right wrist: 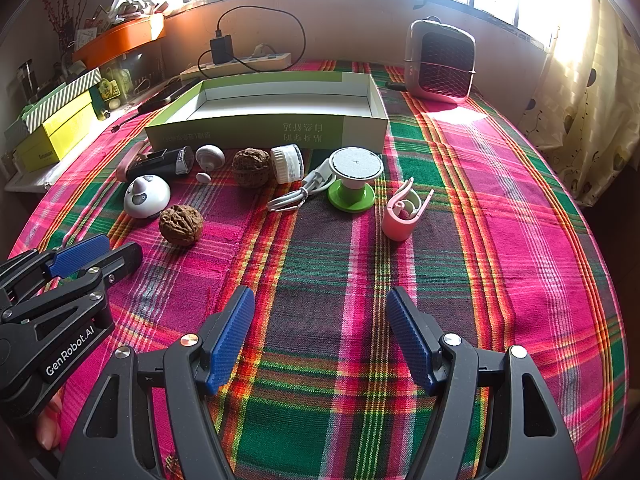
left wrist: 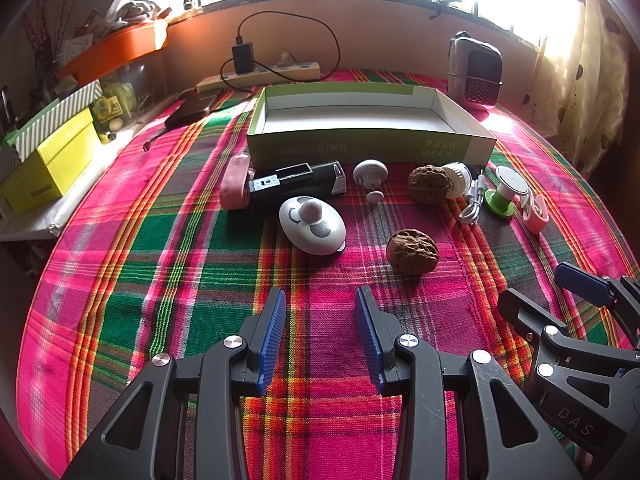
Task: Organize objects
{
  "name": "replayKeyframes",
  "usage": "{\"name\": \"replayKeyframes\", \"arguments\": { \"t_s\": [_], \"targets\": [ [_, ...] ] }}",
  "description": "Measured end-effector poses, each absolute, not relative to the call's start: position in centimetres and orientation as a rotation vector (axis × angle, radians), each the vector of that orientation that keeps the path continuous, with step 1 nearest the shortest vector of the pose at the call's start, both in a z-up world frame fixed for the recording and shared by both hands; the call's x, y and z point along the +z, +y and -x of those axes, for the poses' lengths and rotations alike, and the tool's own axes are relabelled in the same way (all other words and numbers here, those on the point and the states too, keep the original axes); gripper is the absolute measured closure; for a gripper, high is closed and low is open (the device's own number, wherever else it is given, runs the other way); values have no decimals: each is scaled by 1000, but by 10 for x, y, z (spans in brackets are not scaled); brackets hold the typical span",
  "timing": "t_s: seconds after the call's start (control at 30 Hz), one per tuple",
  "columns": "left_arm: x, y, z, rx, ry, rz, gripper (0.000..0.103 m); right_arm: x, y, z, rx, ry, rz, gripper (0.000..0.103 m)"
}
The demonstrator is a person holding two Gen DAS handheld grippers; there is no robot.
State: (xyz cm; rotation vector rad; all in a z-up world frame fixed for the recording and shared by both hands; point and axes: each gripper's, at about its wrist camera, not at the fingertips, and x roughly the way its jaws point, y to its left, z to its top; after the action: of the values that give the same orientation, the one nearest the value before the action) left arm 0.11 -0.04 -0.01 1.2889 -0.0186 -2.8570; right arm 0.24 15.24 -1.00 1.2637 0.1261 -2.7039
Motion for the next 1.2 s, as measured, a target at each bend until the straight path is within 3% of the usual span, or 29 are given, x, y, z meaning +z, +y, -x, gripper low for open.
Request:
{"name": "replayKeyframes", "arguments": {
  "t_s": [0.63, 1.07, 1.2],
  "targets": [
    [0, 0, -1, -2857, -18, -1289, 69, -9, 153, -3, -2703, 128, -1265, 34],
    [3, -11, -1, -2949, -47, -1339, 69, -6, 157, 1, -2562, 237, -1282, 34],
    [3, -17, 2, -2969, -38, -1352, 69, -4, 152, -1, -2528, 356, -1261, 34]
  ]
}}
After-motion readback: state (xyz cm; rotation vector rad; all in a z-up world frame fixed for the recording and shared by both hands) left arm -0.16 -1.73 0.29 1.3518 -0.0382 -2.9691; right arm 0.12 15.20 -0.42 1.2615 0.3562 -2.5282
